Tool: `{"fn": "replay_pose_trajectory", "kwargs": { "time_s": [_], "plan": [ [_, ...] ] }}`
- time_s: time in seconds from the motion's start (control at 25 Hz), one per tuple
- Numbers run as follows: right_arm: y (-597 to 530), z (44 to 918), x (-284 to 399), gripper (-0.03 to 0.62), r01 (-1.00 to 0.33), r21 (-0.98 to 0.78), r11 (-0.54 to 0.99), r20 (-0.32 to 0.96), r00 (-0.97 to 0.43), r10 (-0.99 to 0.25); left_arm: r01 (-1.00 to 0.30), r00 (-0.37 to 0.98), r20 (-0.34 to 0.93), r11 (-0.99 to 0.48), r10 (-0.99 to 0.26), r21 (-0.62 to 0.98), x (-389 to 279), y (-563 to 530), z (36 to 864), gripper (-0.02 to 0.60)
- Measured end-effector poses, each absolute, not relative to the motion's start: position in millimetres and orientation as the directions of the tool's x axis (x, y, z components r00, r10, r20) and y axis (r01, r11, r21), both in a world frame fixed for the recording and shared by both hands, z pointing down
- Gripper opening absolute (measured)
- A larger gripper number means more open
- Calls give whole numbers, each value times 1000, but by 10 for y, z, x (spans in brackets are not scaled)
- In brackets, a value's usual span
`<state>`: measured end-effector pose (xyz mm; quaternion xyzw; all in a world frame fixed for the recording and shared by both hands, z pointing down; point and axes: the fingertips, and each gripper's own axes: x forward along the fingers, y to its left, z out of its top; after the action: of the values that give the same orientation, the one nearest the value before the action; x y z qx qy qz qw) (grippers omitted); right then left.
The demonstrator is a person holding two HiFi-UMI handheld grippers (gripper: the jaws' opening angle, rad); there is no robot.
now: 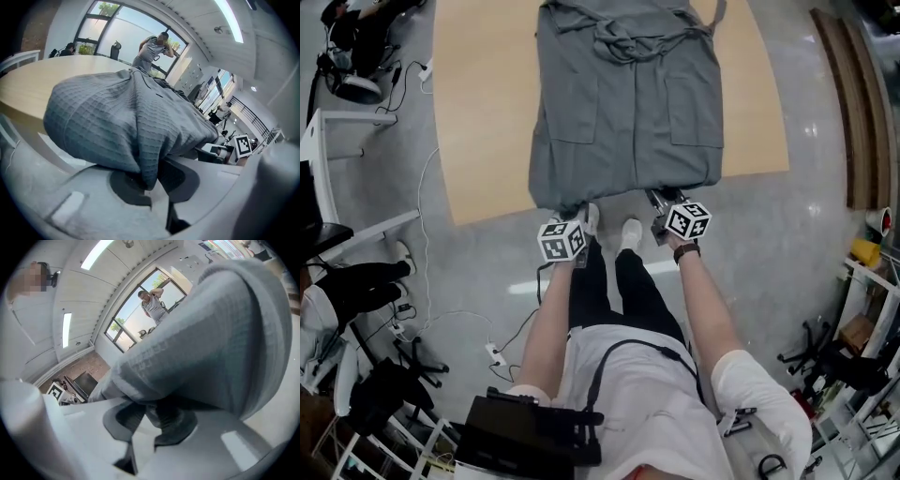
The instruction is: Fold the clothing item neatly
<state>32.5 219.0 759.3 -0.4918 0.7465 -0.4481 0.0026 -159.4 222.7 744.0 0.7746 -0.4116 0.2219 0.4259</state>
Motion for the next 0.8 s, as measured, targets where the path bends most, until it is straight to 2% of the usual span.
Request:
{"fn": "replay_pose_trajectory", "kwargs": {
  "time_s": [0.04,0.56,0.8],
  "plan": [
    [2236,7538,323,31,-730,-673,121,435,-523,-733,-817,576,692,-317,-436,481,-1562,2286,7399,26],
    [2994,6464,110,28,-691,-687,224,376,-602,-704,-681,728,591,-464,-348,566,-1251,2746,6401,23],
    [3054,6012,111,28,-716,-629,302,358,-612,-705,-655,754,540,-489,-374,577,-1191,2921,5978,24]
  ]
}}
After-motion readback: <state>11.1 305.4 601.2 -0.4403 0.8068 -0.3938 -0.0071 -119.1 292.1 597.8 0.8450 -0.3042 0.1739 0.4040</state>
